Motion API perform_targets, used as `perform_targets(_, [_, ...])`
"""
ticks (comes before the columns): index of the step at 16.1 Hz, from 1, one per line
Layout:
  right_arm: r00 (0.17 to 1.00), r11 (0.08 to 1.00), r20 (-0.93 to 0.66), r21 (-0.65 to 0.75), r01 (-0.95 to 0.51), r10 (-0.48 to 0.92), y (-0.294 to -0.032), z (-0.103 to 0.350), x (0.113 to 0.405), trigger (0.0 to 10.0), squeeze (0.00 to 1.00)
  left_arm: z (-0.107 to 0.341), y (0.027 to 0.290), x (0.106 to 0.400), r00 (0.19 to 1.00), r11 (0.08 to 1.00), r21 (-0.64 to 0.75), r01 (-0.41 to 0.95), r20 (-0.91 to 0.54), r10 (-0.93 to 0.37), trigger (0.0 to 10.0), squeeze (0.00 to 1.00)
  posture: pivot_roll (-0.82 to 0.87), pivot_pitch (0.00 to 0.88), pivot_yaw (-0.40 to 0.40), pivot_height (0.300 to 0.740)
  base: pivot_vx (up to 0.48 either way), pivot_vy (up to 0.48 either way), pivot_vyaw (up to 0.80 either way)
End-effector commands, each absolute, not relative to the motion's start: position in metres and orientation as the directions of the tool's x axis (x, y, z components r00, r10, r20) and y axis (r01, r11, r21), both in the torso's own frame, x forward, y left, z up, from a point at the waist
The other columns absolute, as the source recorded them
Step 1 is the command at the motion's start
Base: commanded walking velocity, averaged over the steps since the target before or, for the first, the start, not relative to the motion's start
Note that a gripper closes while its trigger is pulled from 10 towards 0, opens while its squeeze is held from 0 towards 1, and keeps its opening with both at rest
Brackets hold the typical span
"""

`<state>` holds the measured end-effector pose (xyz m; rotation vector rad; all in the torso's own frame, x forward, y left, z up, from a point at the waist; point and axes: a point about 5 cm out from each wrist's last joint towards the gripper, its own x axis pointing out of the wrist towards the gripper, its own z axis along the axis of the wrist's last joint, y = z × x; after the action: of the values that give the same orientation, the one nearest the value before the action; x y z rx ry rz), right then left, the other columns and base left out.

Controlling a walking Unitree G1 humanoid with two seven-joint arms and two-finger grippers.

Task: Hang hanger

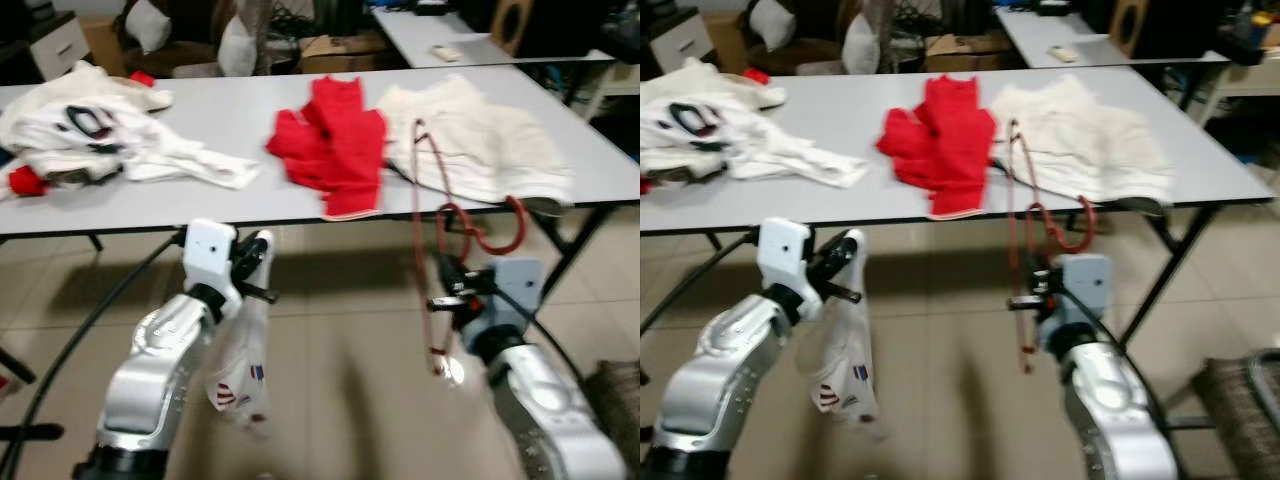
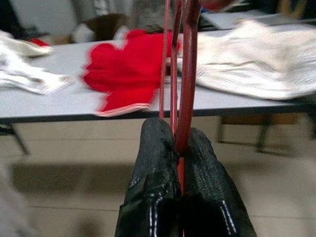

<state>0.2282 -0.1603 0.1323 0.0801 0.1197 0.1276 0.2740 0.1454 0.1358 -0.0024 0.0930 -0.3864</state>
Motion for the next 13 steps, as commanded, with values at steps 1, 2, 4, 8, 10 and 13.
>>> perform_targets(1, [0.987, 0.989, -0.098, 0.090, -0.121, 0.130, -0.161, 0.135, 0.231, 10.0, 0.00, 0.144, 0.147, 0.277, 0.931, 0.932, 0.006, 0.362, -0.055, -0.361, 10.0, 0.00, -0.12, 0.000, 0.044, 0.740, 0.000, -0.480, 0.00])
perform_targets(2, [0.987, 0.989, -0.097, 0.086, -0.122, 0.130, -0.162, 0.135, 0.231, 10.0, 0.00, 0.144, 0.147, 0.277, 0.932, 0.934, 0.004, 0.358, -0.055, -0.357, 10.0, 0.00, -0.12, 0.000, 0.043, 0.740, 0.000, -0.480, 0.00])
perform_targets(4, [0.986, 0.988, -0.090, 0.077, -0.133, 0.140, -0.163, 0.138, 0.234, 10.0, 0.00, 0.144, 0.148, 0.279, 0.940, 0.941, -0.005, 0.339, -0.053, -0.338, 10.0, 0.00, -0.13, 0.000, 0.046, 0.740, 0.000, -0.480, 0.00])
perform_targets(8, [0.984, 0.988, -0.101, 0.069, -0.140, 0.147, -0.167, 0.138, 0.236, 10.0, 0.00, 0.145, 0.146, 0.281, 0.951, 0.952, -0.013, 0.305, -0.046, -0.306, 10.0, 0.00, -0.12, 0.000, 0.030, 0.740, 0.000, -0.120, 0.00])
perform_targets(10, [0.979, 0.984, -0.109, 0.059, -0.166, 0.172, -0.166, 0.138, 0.238, 10.0, 0.00, 0.146, 0.145, 0.283, 0.950, 0.951, -0.018, 0.310, -0.042, -0.311, 10.0, 0.00, -0.12, 0.000, 0.022, 0.740, 0.000, 0.000, 0.00])
perform_targets(13, [0.974, 0.980, -0.107, 0.029, -0.199, 0.201, -0.167, 0.142, 0.241, 10.0, 0.00, 0.152, 0.143, 0.287, 0.939, 0.938, -0.043, 0.345, -0.005, -0.345, 10.0, 0.00, -0.13, 0.000, 0.023, 0.740, 0.000, 0.000, -0.27])
